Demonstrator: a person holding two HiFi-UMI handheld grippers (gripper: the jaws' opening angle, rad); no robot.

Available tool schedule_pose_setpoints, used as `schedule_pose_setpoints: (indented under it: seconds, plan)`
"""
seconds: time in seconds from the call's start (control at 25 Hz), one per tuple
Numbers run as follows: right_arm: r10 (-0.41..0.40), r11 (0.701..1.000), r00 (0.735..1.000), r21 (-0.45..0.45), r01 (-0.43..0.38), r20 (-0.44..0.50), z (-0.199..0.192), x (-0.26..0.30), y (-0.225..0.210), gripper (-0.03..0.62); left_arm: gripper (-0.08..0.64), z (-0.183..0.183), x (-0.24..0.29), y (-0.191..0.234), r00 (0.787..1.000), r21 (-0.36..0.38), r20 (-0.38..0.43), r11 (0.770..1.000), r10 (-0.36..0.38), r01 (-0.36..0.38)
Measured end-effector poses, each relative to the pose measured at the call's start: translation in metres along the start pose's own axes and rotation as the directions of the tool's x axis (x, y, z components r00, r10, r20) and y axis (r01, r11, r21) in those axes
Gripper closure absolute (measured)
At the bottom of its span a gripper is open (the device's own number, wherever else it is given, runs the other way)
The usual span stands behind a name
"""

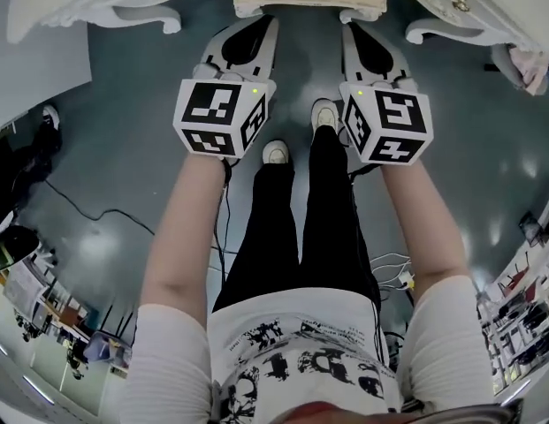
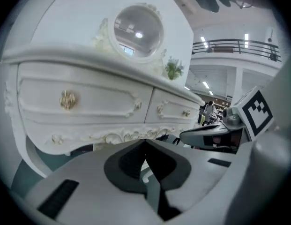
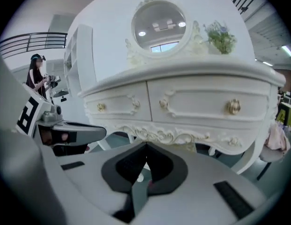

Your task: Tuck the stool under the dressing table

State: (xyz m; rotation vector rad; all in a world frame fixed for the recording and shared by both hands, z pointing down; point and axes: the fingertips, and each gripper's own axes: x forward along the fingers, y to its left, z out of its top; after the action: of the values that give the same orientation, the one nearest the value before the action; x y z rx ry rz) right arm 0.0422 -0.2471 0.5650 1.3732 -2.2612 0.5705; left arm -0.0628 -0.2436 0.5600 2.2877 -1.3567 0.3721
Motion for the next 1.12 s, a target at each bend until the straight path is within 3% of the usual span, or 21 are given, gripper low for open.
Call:
schedule_pose_setpoints:
  seconds: [0.12,0.32,0.6,0.84,0.96,1.12]
  plan:
    - [-0.012,1.000,0.997,-0.010,0.012,0.078,0.069,-0.040,0.015,0.575,0.543,0.076,-0.037,-0.018,0.996,0.080,0.081,0.997,-0.023,0.016]
    - [0.006,0.997,0.978,-0.079,0.010,0.209,0.168,-0.128,0.043,0.575,0.543,0.191,-0.114,-0.053,0.976,0.130,0.214,0.991,-0.050,0.023]
    - [-0.017,0.983,0.912,-0.159,0.090,0.411,0.289,-0.262,0.088,0.575,0.543,0.303,-0.241,-0.095,0.935,0.178,0.349,0.984,-0.055,-0.008]
    - [-0.052,0.985,0.872,-0.118,0.125,0.487,0.339,-0.348,0.121,0.575,0.543,0.365,-0.328,-0.131,0.905,0.201,0.417,0.980,-0.089,0.004]
    - [-0.046,0.986,0.868,-0.115,0.117,0.494,0.343,-0.376,0.131,0.575,0.543,0.382,-0.356,-0.145,0.896,0.242,0.434,0.970,-0.097,-0.012]
    - [-0.043,0.983,0.873,-0.137,0.125,0.485,0.342,-0.403,0.135,0.576,0.543,0.391,-0.379,-0.158,0.887,0.241,0.454,0.970,-0.083,-0.033]
